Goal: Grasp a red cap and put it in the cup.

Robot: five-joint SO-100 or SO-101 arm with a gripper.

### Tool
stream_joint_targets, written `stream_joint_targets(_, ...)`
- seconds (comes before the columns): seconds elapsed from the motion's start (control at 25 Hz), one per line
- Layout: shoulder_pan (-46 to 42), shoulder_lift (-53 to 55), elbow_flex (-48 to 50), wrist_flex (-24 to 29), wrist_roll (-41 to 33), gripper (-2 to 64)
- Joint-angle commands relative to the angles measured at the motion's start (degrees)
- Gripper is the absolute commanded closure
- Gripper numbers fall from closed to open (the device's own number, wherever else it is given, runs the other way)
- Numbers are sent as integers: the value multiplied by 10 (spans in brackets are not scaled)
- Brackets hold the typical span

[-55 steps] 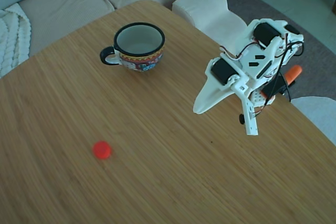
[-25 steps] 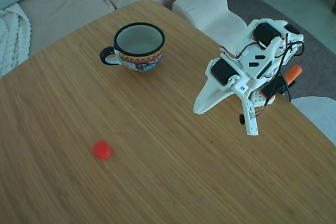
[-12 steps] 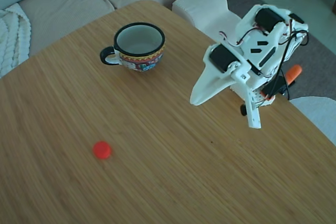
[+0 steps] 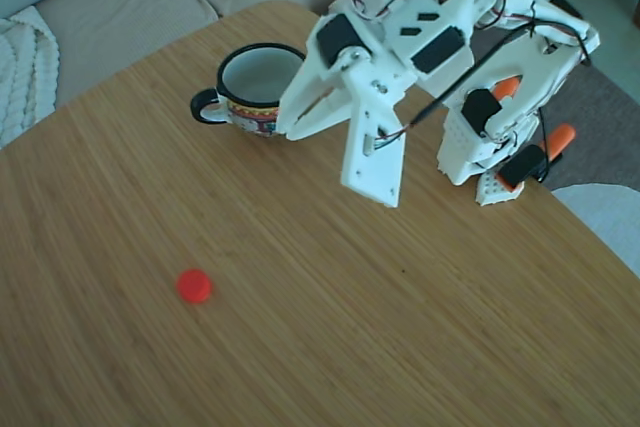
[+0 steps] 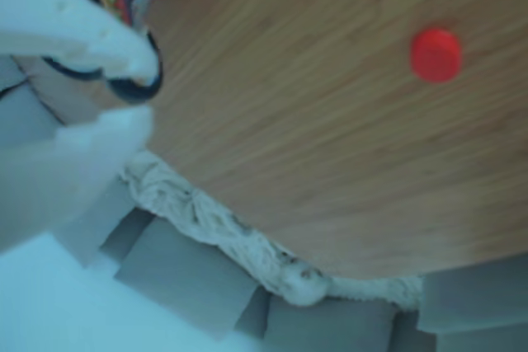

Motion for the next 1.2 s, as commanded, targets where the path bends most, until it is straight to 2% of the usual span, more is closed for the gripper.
stream_joint_targets(0.0, 2, -44, -83, 16, -3, 608)
stream_joint_targets(0.4, 3, -242, -287, 91, -3, 608)
stream_joint_targets(0.76, -3, -434, -492, 180, -12, 608)
stream_joint_targets(1.16, -34, -593, -642, 189, -26, 608)
